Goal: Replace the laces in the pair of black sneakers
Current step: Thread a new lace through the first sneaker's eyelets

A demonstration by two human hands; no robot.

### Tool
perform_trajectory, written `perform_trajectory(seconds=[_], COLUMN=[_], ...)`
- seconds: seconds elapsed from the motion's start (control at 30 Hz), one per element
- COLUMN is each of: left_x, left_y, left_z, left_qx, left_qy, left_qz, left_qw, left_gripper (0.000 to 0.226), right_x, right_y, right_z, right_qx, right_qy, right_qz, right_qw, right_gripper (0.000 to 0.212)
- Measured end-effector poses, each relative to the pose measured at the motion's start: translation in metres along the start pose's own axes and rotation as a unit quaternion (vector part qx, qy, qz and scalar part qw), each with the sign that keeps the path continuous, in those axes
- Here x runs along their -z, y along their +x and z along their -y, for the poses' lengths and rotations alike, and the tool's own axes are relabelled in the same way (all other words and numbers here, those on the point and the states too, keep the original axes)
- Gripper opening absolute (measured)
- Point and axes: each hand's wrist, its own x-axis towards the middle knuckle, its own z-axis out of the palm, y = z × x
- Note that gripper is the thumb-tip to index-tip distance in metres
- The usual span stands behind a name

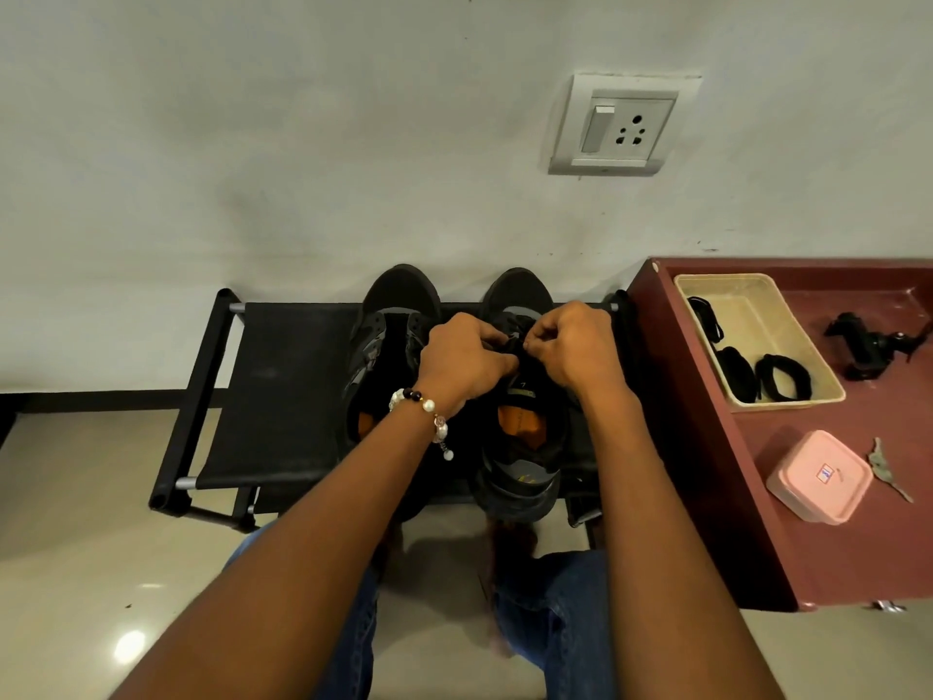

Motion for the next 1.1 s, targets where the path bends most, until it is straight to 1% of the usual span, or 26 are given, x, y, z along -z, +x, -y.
perform_trajectory(seconds=[0.07, 0.17, 0.3, 0.37, 0.4, 0.43, 0.5, 0.57, 0.63, 0.77, 0.87, 0.93, 1.03, 1.1], left_x=[0.0, 0.001, 0.005, 0.008, 0.009, 0.008, 0.002, -0.003, -0.007, -0.009, -0.011, -0.013, -0.015, -0.016], left_y=[0.0, 0.0, 0.001, 0.001, 0.002, 0.003, 0.005, 0.005, 0.005, 0.005, 0.004, 0.004, 0.004, 0.004], left_z=[0.0, -0.001, -0.003, -0.004, -0.004, -0.003, 0.0, 0.001, 0.001, 0.002, 0.004, 0.004, 0.004, 0.004], left_qx=[0.004, 0.002, -0.001, 0.005, 0.01, 0.012, -0.009, -0.032, -0.052, -0.064, -0.062, -0.064, -0.062, -0.062], left_qy=[-0.005, -0.014, -0.02, -0.043, -0.054, -0.06, -0.024, 0.025, 0.039, 0.044, 0.04, 0.04, 0.047, 0.049], left_qz=[-0.001, 0.004, 0.046, 0.07, 0.067, 0.053, -0.004, -0.058, -0.089, -0.11, -0.123, -0.131, -0.14, -0.144], left_qw=[1.0, 1.0, 0.999, 0.997, 0.996, 0.997, 1.0, 0.997, 0.994, 0.991, 0.99, 0.988, 0.987, 0.986], left_gripper=[0.033, 0.033, 0.037, 0.027, 0.022, 0.02, 0.016, 0.014, 0.011, 0.01, 0.011, 0.01, 0.011, 0.012], right_x=[0.0, 0.001, -0.002, -0.006, -0.008, -0.01, -0.014, -0.019, -0.021, -0.024, -0.024, -0.024, -0.023, -0.02], right_y=[-0.001, -0.003, -0.006, -0.006, -0.005, -0.005, -0.003, -0.002, 0.0, 0.0, -0.003, -0.004, -0.002, -0.001], right_z=[0.001, -0.001, -0.006, -0.008, -0.007, -0.007, -0.007, -0.009, -0.012, -0.011, -0.006, -0.002, -0.006, -0.012], right_qx=[0.008, 0.0, -0.034, -0.066, -0.081, -0.094, -0.115, -0.133, -0.141, -0.156, -0.158, -0.155, -0.144, -0.124], right_qy=[0.004, 0.056, 0.133, 0.168, 0.182, 0.194, 0.219, 0.242, 0.253, 0.258, 0.216, 0.188, 0.19, 0.214], right_qz=[0.008, 0.021, 0.023, 0.021, 0.019, 0.017, 0.014, 0.016, 0.025, 0.035, 0.033, 0.024, 0.024, 0.058], right_qw=[1.0, 0.998, 0.99, 0.983, 0.98, 0.976, 0.969, 0.961, 0.957, 0.953, 0.963, 0.969, 0.971, 0.967], right_gripper=[0.008, 0.005, 0.006, 0.007, 0.007, 0.006, 0.006, 0.011, 0.016, 0.027, 0.045, 0.053, 0.054, 0.045])
